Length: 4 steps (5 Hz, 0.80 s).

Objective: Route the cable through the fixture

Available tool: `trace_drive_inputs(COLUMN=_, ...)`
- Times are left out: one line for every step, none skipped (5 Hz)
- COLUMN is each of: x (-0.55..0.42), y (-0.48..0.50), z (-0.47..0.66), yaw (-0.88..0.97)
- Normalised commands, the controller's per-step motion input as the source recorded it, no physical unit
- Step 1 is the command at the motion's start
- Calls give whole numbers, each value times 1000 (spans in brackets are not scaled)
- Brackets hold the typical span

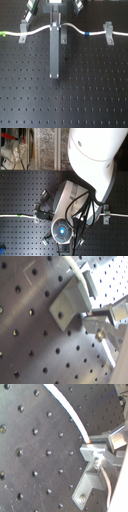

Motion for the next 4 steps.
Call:
trace_drive_inputs(x=-56, y=73, z=750, yaw=0)
trace_drive_inputs(x=1, y=1, z=39, yaw=0)
trace_drive_inputs(x=-174, y=8, z=739, yaw=-77)
trace_drive_inputs(x=-50, y=14, z=751, yaw=-143)
